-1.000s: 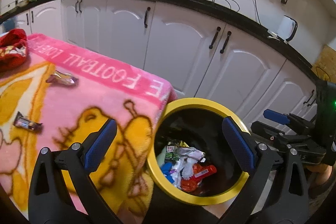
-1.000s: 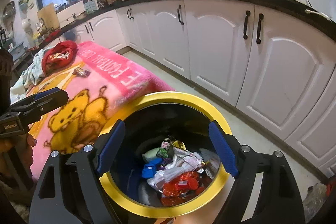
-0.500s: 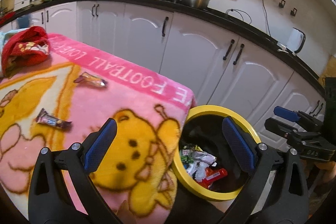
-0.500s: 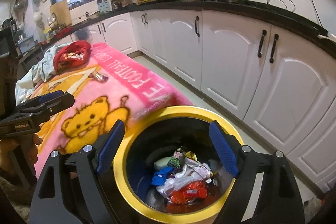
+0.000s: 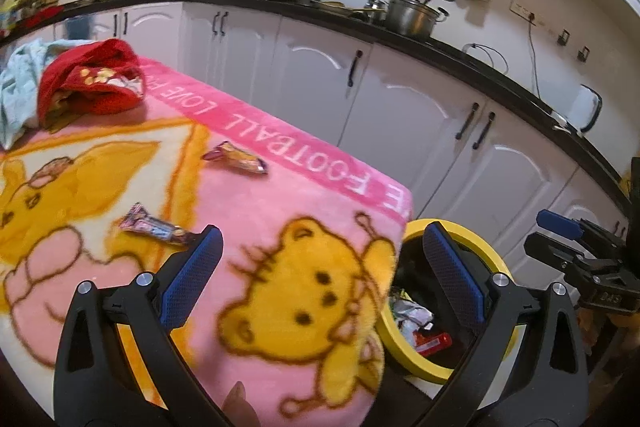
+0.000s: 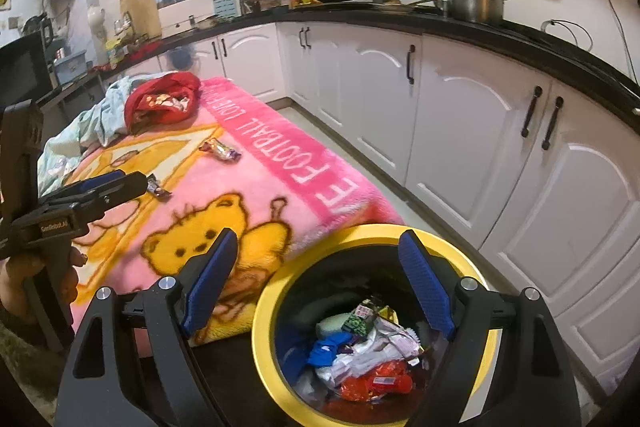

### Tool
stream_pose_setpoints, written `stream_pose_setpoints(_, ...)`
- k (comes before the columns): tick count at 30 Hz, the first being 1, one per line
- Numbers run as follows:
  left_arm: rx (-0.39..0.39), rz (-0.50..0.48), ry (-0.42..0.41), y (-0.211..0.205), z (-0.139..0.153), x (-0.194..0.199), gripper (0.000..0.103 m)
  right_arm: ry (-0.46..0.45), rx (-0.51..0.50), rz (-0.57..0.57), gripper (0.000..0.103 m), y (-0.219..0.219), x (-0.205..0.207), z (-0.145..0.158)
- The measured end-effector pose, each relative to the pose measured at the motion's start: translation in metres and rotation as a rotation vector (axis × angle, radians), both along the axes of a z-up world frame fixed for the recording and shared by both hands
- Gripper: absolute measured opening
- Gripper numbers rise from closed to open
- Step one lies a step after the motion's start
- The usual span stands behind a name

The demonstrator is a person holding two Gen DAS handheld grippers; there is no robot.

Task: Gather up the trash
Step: 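Move both tools back over the candy bars on the blanket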

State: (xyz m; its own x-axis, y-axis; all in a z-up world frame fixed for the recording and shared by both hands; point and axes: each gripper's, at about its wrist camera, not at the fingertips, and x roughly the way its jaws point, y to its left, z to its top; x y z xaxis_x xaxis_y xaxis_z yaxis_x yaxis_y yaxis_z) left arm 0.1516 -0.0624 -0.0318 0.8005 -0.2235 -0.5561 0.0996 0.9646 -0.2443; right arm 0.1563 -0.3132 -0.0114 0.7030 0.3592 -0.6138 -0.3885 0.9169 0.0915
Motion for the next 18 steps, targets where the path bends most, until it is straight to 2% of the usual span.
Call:
stream_pose_setpoints(11,-0.019,0.098,0.034,0.047,-0.008,0.005,0.092,-0.009,-0.014,0.098,0.08,0.046,0.023,0.009)
stream_pose_setpoints(18,-0.076,0.169,0.087,0.08,-0.02,0.012,0.092,0.009,-0.033,0.151,0.08,0.073,0.053,0.005)
